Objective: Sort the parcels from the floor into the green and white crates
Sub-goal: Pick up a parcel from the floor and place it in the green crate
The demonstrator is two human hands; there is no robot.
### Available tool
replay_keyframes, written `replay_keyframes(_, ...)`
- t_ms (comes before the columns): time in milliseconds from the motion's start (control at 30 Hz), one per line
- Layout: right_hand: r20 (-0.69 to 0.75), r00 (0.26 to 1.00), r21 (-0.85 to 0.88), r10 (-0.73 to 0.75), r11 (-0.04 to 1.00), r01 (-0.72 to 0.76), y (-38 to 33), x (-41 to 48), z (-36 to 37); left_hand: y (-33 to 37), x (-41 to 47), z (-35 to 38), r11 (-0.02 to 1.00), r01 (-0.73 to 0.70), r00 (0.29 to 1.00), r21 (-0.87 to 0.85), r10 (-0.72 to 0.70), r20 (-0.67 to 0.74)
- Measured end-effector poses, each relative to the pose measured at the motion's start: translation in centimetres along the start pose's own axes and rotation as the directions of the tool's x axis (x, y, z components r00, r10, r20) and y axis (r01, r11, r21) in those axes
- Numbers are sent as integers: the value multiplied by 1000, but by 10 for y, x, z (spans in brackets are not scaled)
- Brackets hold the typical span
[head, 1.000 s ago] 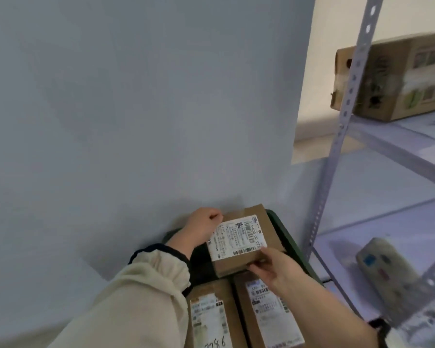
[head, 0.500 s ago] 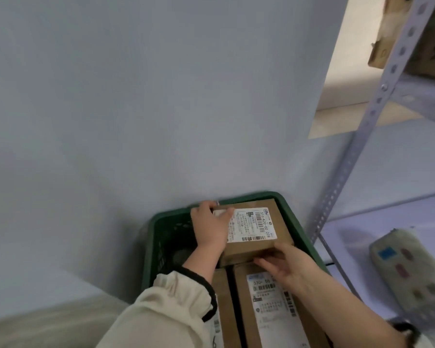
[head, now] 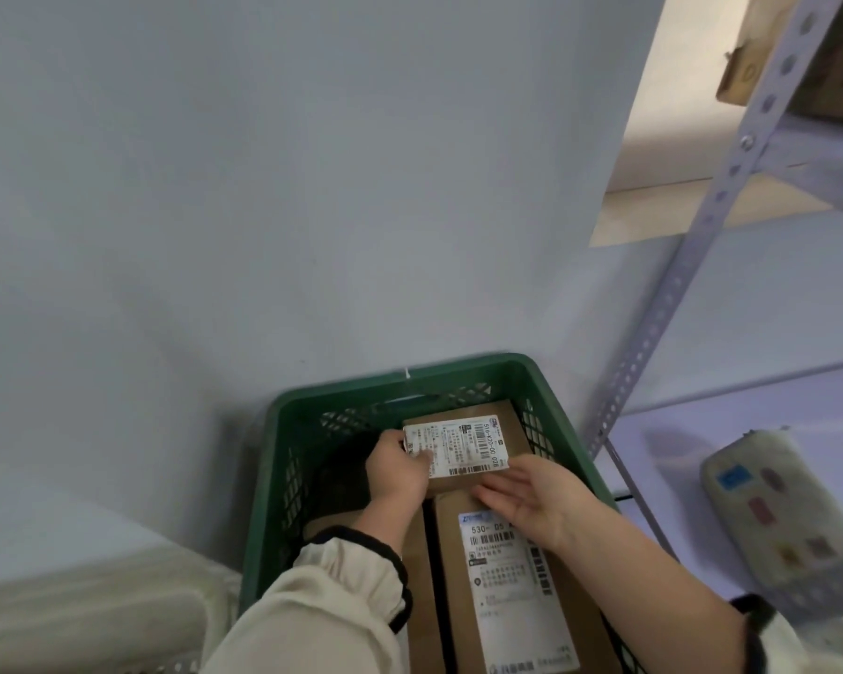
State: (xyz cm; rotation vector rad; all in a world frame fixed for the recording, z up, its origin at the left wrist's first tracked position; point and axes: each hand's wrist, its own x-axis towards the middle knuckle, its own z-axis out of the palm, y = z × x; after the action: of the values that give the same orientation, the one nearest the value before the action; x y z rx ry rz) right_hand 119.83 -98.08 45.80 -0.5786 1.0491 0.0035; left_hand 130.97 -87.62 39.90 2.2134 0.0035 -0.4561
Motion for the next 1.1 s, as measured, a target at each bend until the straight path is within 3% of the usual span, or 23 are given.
replay_keyframes(200,33,999,20,28,999,-28,-5,-18,-1,18,-7,-19,1000,6,1000,12,-6,27)
replay_keyframes(333,50,998,3,-24,1000,24,-13,-53,0,46,-34,-61,994,-108,990,-28,110,93)
replay_keyframes(400,82,994,-119,-68,990,78,-17,-81,5,62,-57,-94,982,-187,974,-33,190,122)
replay_keyframes(467,109,982,-366,-156,912,186,-18,-110,9,73,-87,-131,965,-263,956,-17,263,129)
replay_keyframes(533,188,941,-621,-282,708,337,-14,-143,14,77,-121,-170,934,-351,931,61,342,129)
replay_keyframes(633,427,813,-815,-397,222,536,-2,-192,24,63,-174,-226,818,-462,886,342,444,136)
replay_keyframes(667,511,763,-830,-397,3,558,4,-206,29,54,-191,-246,750,-475,872,459,471,133)
replay_keyframes(733,615,706,-775,-351,-432,461,21,-231,44,28,-223,-284,654,-439,874,615,470,124)
replay_keyframes(767,634,707,-722,-313,-567,397,31,-245,55,13,-241,-304,642,-402,888,653,446,108)
replay_keyframes(833,657,719,-623,-228,-701,347,56,-274,76,-21,-279,-342,657,-307,920,689,390,38)
replay_keyframes(900,703,697,-532,-143,-755,382,87,-303,95,-57,-321,-379,697,-206,938,687,341,-65)
replay_keyframes(1100,870,489,-254,71,-784,566,220,-396,140,-182,-470,-480,756,75,923,650,194,-331)
